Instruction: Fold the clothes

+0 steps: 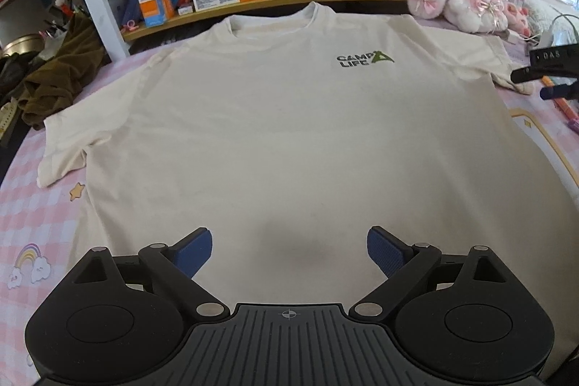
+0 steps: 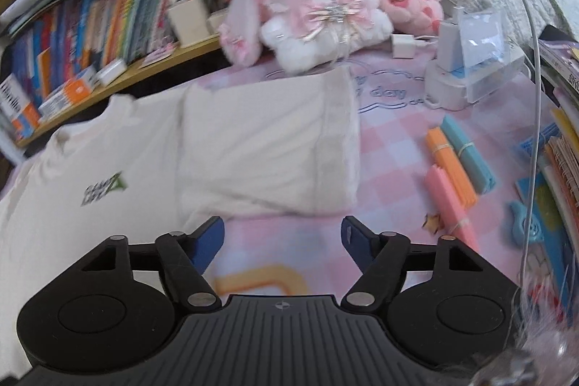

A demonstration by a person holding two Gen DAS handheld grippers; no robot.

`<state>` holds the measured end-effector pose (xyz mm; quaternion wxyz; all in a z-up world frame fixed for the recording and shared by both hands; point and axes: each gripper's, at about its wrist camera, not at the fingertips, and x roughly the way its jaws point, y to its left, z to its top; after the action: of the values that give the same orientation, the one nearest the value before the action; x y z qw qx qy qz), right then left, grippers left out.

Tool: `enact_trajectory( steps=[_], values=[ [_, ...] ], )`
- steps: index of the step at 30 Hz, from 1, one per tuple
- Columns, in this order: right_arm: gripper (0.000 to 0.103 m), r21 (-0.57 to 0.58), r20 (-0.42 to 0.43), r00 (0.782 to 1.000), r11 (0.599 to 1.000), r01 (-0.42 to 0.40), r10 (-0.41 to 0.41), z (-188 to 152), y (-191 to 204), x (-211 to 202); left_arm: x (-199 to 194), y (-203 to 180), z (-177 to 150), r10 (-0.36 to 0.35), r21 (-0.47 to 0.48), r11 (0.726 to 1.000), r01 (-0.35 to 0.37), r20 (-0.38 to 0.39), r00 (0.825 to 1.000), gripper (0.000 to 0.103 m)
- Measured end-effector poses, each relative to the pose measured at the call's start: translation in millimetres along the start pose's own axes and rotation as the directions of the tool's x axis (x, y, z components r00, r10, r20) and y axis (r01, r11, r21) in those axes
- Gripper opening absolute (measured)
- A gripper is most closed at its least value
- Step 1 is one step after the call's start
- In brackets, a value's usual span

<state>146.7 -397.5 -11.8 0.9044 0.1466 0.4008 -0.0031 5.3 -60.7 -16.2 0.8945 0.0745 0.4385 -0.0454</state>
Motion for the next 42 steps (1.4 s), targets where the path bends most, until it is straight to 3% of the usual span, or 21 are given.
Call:
enact_trajectory(
  steps=[7,10,14,18,21,28,33,36,37,39,42],
  values=[
    [0.059,0.08,0.015,0.999,0.996,0.035,-0.036,26.8,-24.8,24.1,5.6,-0.3,3.7,-0.009,0.014,1.0,0.009,-0.015,1.0,0.095],
    [0.05,0.102,0.002,0.999,0.994,0.041,-0.041,37.3,-32.4,37.7,7.2,-0.2,4.2,-0.012,0.025,1.0,0.013,-0.023,1.0,0.095],
    [0.029,0.097,0.013,0.999,0.994,0.048,-0.05,42.0,-33.5,45.3,7.8,2.3,4.6,-0.013,0.035,0.999,0.013,-0.024,1.0,0.095],
    [0.011,0.022,0.007,0.997,0.997,0.074,-0.074,42.3,-23.6,49.8,8.2,6.8,5.1,-0.013,0.034,0.999,0.014,-0.022,1.0,0.095],
    [0.008,-0.002,-0.002,0.995,0.995,0.097,-0.097,45.9,-16.6,51.9,7.0,12.8,4.7,-0.014,0.029,0.999,0.014,-0.013,1.0,0.095],
    [0.008,-0.137,0.083,0.991,0.984,0.112,-0.101,64.6,36.5,42.5,1.6,39.9,-1.6,0.001,-0.03,1.0,-0.001,0.002,1.0,0.095],
    [0.008,-0.385,0.127,0.992,0.922,0.025,0.026,65.5,120.9,31.7,0.3,65.7,-6.7,0.014,-0.103,0.995,-0.014,-0.001,1.0,0.095],
    [0.01,-0.52,-0.001,0.982,0.839,-0.16,0.187,43.4,170.3,34.8,1.5,78.7,-10.0,0.015,-0.144,0.989,-0.016,-0.008,1.0,0.095],
    [0.012,-0.549,-0.048,0.972,0.807,-0.217,0.229,33.7,183.2,37.0,1.9,82.0,-11.2,0.014,-0.155,0.988,-0.016,-0.01,1.0,0.095],
    [0.052,-0.58,-0.113,0.965,0.773,-0.257,0.236,16.3,199.5,42.5,2.8,88.4,-13.6,0.009,-0.172,0.985,-0.012,-0.016,1.0,0.095],
    [0.056,-0.556,-0.126,0.966,0.79,-0.258,0.226,6.1,199.5,41.1,3.6,95.0,-17.1,0.005,-0.184,0.983,-0.009,-0.021,1.0,0.095]
  ],
)
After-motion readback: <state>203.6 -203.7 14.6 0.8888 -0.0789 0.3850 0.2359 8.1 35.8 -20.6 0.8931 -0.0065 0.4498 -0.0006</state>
